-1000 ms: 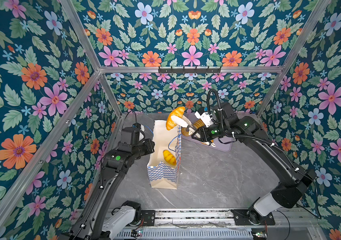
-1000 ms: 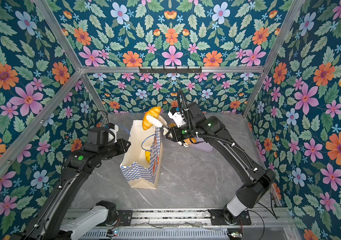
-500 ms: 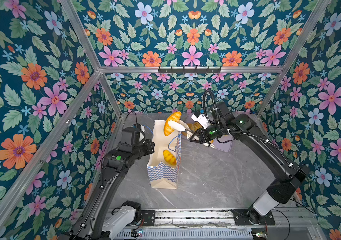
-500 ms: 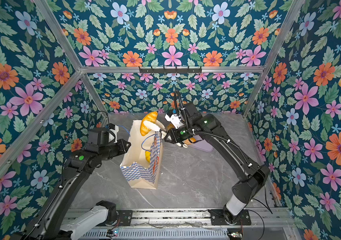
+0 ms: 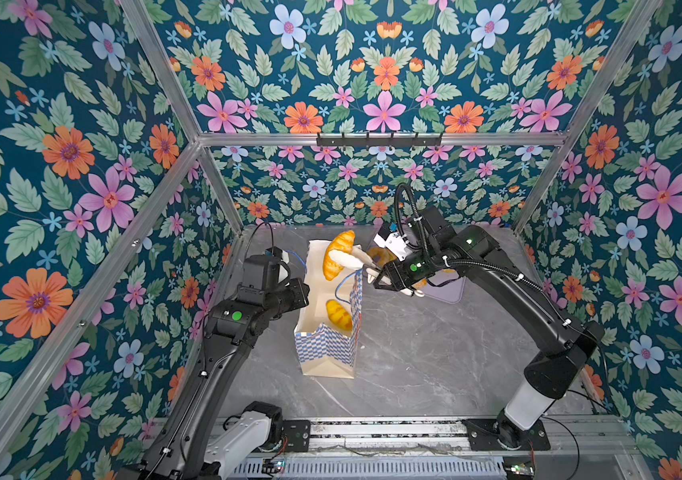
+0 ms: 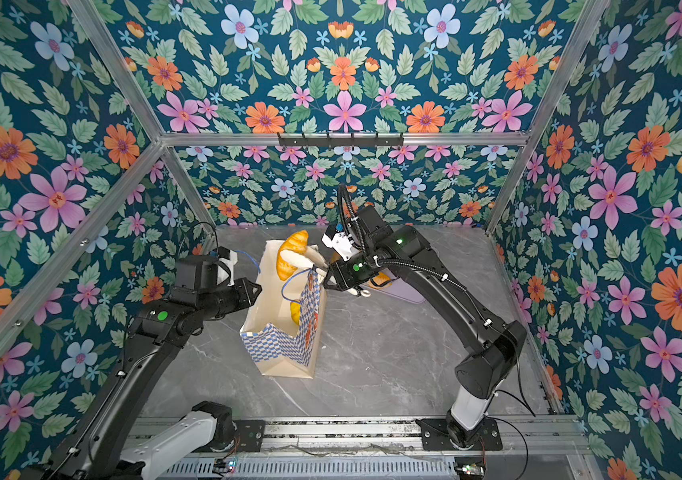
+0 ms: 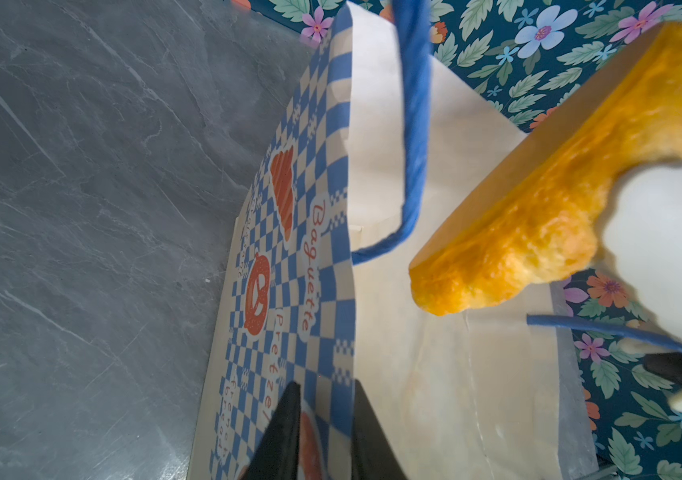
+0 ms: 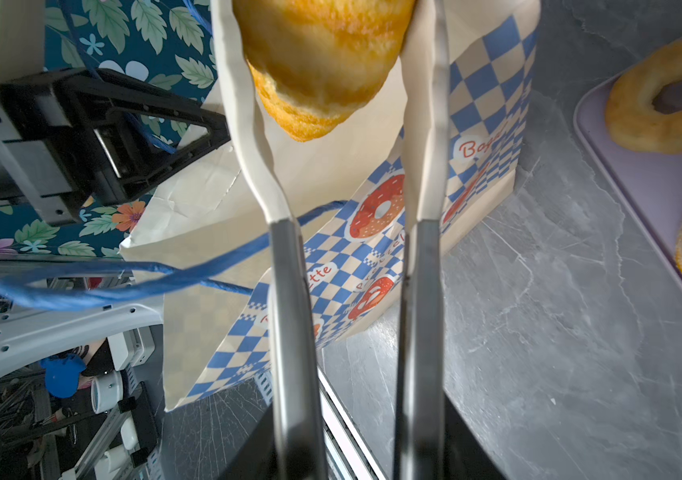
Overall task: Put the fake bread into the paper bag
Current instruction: 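Carry the croissant with the tongs over the open paper bag, then open the tongs to drop the croissant into the paper bag, then move the tongs back over the bread tray with the right gripper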
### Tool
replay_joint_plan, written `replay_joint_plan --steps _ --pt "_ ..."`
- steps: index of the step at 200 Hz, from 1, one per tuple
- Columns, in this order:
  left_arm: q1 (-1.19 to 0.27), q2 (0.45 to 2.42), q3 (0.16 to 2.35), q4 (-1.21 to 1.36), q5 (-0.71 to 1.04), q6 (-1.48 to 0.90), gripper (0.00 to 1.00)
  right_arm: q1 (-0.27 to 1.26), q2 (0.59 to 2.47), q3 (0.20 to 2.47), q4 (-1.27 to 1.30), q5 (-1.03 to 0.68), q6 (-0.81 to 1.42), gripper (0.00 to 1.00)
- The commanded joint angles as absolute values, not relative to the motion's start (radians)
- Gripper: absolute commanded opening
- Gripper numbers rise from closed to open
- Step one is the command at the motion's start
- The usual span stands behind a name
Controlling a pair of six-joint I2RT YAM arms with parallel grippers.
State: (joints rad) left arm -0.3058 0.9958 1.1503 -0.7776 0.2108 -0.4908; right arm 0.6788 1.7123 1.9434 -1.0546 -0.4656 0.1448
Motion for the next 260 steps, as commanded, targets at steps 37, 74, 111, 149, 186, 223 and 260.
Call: replay_joint_plan --steps 37,74,111,149,186,223,260 --pt "-0.305 0.988 1.145 -0.762 0.209 -0.491 0.23 0.689 1.715 1.959 -1.057 -0.447 0.117 0.50" --pt "-0.304 0.987 1.145 -0.761 0.209 -0.491 0.23 0.693 1.713 1.959 -1.051 -0.436 0.120 0.51" --pt "-0.305 0.988 1.147 -0.764 0.209 -0.492 0.23 0.693 1.706 1.953 -1.035 -0.421 0.130 0.51" --pt "-0.305 0.989 1.150 -0.765 0.209 -0.492 0.23 0.693 1.691 1.945 -1.004 -0.394 0.152 0.49" --pt "-0.304 0.991 1.156 -0.765 0.210 -0.491 0.23 0.693 1.667 1.938 -0.964 -0.338 0.179 0.48" --pt "-0.305 0.993 1.161 -0.767 0.213 -0.490 0.23 0.693 1.585 1.883 -0.885 -0.285 0.207 0.47" --pt "-0.305 0.992 1.165 -0.770 0.212 -0.492 0.23 0.693 1.506 1.807 -0.808 -0.231 0.224 0.47"
